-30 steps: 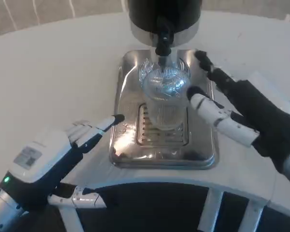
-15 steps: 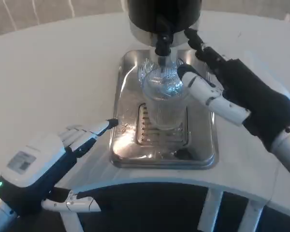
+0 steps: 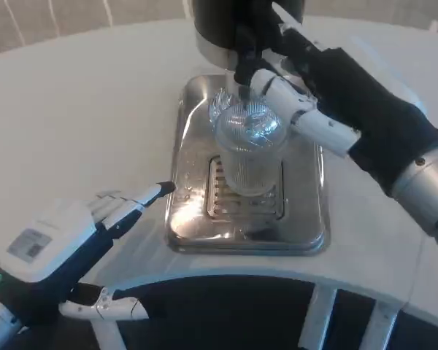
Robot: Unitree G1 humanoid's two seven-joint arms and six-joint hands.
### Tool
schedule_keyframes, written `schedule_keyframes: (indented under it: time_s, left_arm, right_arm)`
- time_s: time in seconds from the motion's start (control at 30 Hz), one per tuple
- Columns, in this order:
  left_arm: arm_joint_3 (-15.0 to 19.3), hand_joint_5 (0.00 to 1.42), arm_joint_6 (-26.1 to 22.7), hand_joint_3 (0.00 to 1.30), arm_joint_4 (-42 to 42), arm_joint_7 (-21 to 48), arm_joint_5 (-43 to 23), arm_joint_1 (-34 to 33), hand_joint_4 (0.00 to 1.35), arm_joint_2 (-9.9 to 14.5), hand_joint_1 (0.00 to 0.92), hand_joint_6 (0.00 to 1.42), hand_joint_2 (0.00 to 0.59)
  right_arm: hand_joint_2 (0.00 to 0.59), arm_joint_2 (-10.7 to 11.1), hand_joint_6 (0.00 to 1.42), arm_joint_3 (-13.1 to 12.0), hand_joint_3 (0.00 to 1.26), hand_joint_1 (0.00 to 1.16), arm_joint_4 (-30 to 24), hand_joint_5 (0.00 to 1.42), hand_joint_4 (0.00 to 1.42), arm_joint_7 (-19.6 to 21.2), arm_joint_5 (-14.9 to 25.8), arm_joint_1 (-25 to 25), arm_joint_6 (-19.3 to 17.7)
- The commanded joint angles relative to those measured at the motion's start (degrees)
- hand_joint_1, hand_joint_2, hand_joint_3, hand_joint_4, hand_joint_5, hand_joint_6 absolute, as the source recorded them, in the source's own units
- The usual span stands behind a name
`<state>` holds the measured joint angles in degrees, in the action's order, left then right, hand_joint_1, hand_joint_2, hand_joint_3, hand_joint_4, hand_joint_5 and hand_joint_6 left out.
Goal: Grasp the cup under the faucet to collect the drink, then remove the cup.
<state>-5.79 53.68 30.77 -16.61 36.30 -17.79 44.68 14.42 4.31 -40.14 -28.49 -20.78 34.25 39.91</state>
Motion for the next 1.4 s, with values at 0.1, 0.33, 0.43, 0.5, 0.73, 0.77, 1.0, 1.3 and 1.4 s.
schedule_keyframes:
  time_s: [0.1, 0.33, 0.43, 0.5, 0.73, 0.77, 1.0, 1.3, 1.4]
  left_arm:
    - [0.51, 0.17, -0.55, 0.09, -0.63, 1.19, -0.75, 1.24, 0.08, 0.3, 0.066, 0.2, 0.075]
    - [0.89, 0.17, -0.76, 0.1, -1.25, 1.51, -1.0, 1.51, 0.08, 0.36, 0.065, 0.2, 0.075]
    - [1.0, 0.17, -0.89, 0.1, -1.35, 1.75, -1.15, 1.52, 0.08, 0.36, 0.065, 0.2, 0.075]
    - [1.02, 0.17, -0.9, 0.11, -1.38, 1.93, -1.2, 1.5, 0.08, 0.37, 0.065, 0.2, 0.075]
    - [1.18, 0.17, -1.01, 0.11, -1.77, 2.23, -1.46, 1.75, 0.08, 0.47, 0.064, 0.2, 0.075]
    - [1.27, 0.17, -1.03, 0.11, -1.83, 2.29, -1.53, 1.86, 0.08, 0.53, 0.064, 0.2, 0.075]
    - [1.89, 0.16, -1.23, 0.11, -2.4, 2.62, -2.17, 2.82, 0.08, 0.94, 0.064, 0.2, 0.075]
    - [3.25, 0.16, -1.64, 0.11, -3.4, 3.37, -2.72, 4.13, 0.08, 0.98, 0.064, 0.2, 0.075]
    - [3.55, 0.15, -1.75, 0.11, -3.79, 3.71, -2.87, 4.54, 0.08, 1.0, 0.063, 0.2, 0.075]
  right_arm:
    - [0.504, 0.32, 0.0, 1.57, 0.0, 0.19, 0.33, 0.0, 0.0, 1.27, 2.08, 1.58, 1.54]
    - [0.505, 0.94, 0.0, 2.78, 0.0, 0.19, 0.73, 0.0, 0.0, 1.58, 3.81, 1.99, 2.39]
    - [0.505, 1.64, 0.0, 3.32, 0.0, 0.18, 0.64, 0.0, 0.0, 1.4, 4.51, 1.9, 2.71]
    - [0.505, 2.17, 0.0, 3.76, 0.0, 0.18, 0.48, 0.0, 0.0, 1.3, 4.87, 1.77, 2.97]
    - [0.503, 4.72, 0.0, 6.52, 0.0, 0.18, 0.09, 0.0, 0.0, 0.26, 5.13, 2.38, 3.46]
    - [0.503, 5.1, 0.0, 6.89, 0.0, 0.18, 0.04, 0.0, 0.0, 0.25, 5.18, 2.48, 3.42]
    - [0.498, 6.94, 0.0, 9.82, 0.0, 0.16, 0.01, 0.0, 0.0, 0.13, 4.95, 3.2, 2.2]
    - [0.492, 10.25, 0.0, 13.49, 0.0, 0.12, 0.15, 0.0, 0.0, -0.86, 2.36, 4.35, -1.5]
    - [0.495, 11.5, 0.0, 15.03, 0.0, 0.11, 0.06, 0.0, 0.0, -1.29, 0.94, 4.72, -3.04]
